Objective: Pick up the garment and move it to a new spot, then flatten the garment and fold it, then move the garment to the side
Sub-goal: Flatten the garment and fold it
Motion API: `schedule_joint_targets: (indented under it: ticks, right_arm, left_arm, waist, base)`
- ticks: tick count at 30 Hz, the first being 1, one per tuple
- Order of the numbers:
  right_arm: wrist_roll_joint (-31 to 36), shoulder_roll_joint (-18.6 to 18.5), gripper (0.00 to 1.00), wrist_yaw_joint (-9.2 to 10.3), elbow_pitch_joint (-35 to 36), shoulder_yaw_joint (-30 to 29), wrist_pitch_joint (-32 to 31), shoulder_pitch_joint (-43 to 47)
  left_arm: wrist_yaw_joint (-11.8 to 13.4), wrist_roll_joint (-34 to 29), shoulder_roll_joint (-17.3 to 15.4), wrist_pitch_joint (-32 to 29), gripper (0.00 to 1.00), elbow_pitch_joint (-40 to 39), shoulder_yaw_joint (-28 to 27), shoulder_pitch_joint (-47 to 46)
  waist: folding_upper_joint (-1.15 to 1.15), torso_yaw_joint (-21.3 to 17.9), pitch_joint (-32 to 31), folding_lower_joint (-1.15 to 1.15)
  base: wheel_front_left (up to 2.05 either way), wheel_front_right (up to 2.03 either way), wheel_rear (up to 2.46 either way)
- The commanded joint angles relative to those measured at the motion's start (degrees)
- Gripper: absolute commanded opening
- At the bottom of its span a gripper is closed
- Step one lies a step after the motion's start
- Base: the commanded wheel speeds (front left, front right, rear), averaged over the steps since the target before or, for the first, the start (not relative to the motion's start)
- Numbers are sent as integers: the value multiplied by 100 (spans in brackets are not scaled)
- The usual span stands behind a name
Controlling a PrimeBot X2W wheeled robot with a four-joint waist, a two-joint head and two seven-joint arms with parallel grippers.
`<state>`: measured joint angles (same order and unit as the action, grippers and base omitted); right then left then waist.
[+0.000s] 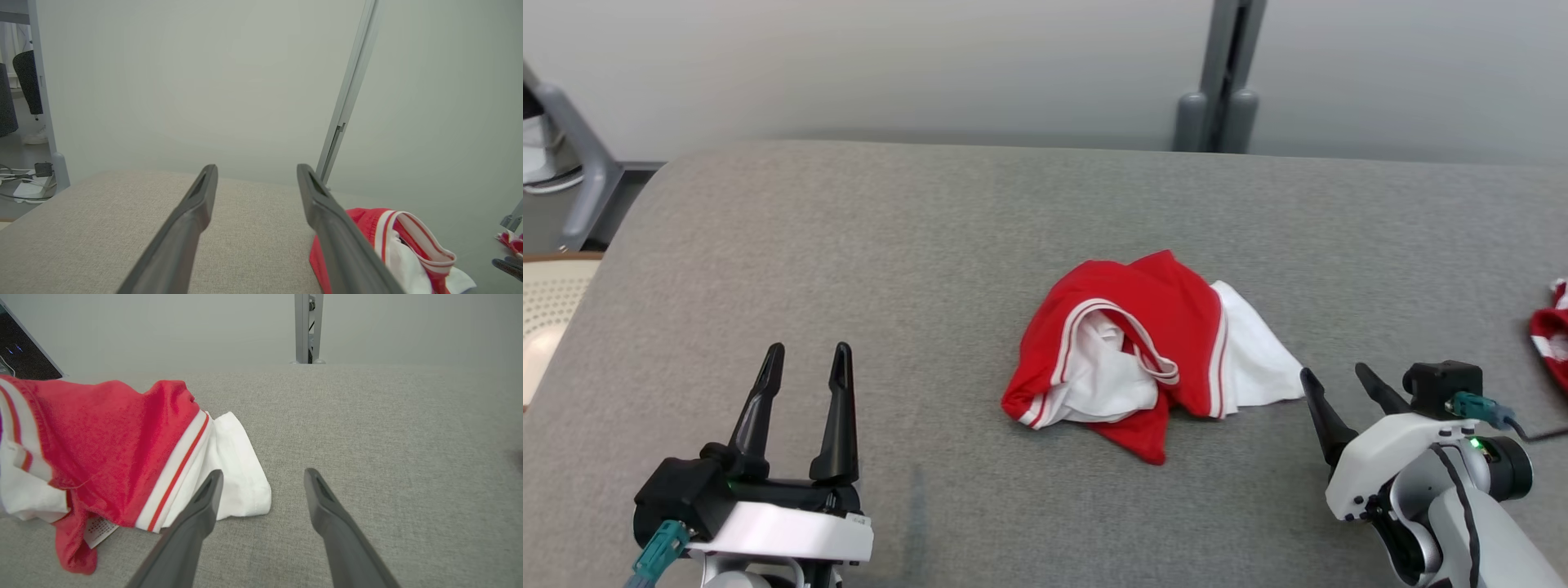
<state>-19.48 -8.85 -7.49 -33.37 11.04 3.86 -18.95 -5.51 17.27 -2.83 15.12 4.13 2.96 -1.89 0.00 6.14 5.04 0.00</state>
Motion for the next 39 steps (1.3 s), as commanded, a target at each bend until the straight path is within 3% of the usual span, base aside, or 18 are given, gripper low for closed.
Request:
schedule_joint_targets:
  ticks: [1,11,12,14,15,22,31,39]
  right_arm:
    - [-25,1,100,-1,-202,-36,-109,-141]
    - [5,136,100,-1,-1892,-438,-710,-875]
    - [26,165,87,-1,-2004,-485,-734,-910]
    - [50,217,35,-1,-2159,-568,-702,-993]
    - [52,229,0,-1,-2227,-594,-677,-1030]
    - [72,239,0,-1,-2337,-830,-155,-1196]
    - [10,221,0,-1,-1483,-458,668,-1446]
    - [-613,471,0,-1,-630,1178,469,-1730]
  left_arm:
    - [-24,45,-17,3,100,17,26,-121]
    - [-36,154,-17,1,100,108,131,-240]
    - [-31,155,-16,1,100,113,131,-238]
    - [-36,154,-16,2,100,123,123,-226]
    - [-40,148,-16,2,100,132,117,-215]
    - [-52,103,-16,2,100,185,113,-129]
    - [-86,107,-18,2,100,237,209,-61]
    - [-79,160,-14,1,100,248,352,-103]
  waist:
    - [0,197,93,0]
    - [0,801,211,0]
    - [0,825,204,0]
    - [0,859,177,0]
    - [0,869,160,0]
    - [0,914,-31,0]
    - [0,1266,-235,0]
    - [0,1886,-260,0]
  base:
    - [0,0,0]
    - [0,0,0]
    - [0,0,0]
    - [0,0,0]
    - [0,0,0]
    - [0,0,0]
    - [0,0,0]
    - [0,0,0]
